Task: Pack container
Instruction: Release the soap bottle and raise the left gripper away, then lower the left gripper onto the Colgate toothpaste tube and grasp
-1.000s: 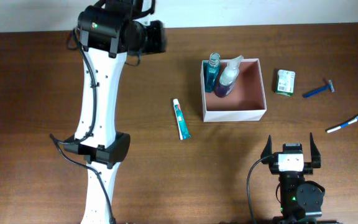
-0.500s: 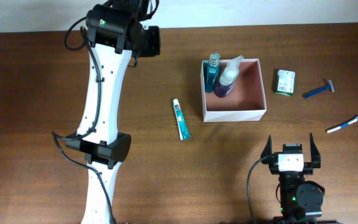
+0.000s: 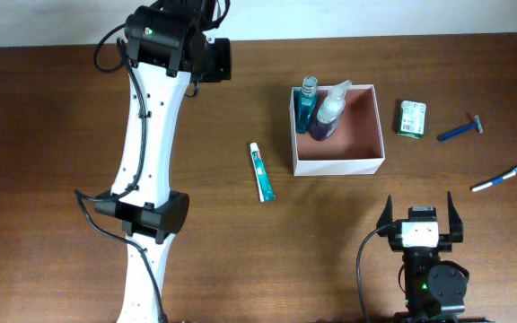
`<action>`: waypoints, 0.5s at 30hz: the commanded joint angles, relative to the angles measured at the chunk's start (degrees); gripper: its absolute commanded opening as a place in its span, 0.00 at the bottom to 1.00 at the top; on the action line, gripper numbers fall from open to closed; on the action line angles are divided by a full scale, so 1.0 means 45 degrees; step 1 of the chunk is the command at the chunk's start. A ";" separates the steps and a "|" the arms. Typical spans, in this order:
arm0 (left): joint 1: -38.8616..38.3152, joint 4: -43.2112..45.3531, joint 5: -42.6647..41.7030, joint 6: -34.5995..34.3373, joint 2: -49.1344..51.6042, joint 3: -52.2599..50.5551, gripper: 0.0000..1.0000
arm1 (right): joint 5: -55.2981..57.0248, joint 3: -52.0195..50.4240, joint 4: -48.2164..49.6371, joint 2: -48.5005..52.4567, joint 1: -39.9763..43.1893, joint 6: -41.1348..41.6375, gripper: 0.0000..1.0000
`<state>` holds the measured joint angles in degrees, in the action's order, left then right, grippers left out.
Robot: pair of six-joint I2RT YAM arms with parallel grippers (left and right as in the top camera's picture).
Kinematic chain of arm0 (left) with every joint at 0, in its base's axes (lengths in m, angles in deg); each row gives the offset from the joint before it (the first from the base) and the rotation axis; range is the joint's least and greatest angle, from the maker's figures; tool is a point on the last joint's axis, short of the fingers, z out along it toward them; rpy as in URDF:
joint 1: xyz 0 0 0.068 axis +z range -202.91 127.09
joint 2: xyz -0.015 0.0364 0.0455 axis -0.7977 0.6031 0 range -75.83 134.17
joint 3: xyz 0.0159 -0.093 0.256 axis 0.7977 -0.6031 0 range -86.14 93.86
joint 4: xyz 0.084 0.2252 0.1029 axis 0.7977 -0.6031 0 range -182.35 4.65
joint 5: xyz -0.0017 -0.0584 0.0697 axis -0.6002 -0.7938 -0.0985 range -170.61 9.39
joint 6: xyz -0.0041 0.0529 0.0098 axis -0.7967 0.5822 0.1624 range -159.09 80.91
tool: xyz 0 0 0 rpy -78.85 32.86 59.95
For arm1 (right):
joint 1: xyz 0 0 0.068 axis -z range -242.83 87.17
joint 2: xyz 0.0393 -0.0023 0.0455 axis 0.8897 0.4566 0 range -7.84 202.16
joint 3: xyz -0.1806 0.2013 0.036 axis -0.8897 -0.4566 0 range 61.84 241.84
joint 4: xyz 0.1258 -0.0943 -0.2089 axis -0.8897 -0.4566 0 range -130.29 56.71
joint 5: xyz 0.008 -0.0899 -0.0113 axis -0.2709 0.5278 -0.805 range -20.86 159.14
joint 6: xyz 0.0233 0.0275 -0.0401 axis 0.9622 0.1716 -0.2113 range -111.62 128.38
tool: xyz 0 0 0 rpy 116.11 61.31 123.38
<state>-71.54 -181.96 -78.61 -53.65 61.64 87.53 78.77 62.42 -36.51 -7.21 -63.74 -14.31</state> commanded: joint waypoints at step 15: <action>-0.0209 -0.0019 -0.0937 -0.1603 0.0384 -0.1409 0.99 | 0.0209 -0.0058 -0.0097 -0.0092 -0.0121 0.0005 0.99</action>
<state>-71.76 -181.83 -80.90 -56.36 61.68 84.92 78.77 62.42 -36.51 -7.21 -63.74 -14.31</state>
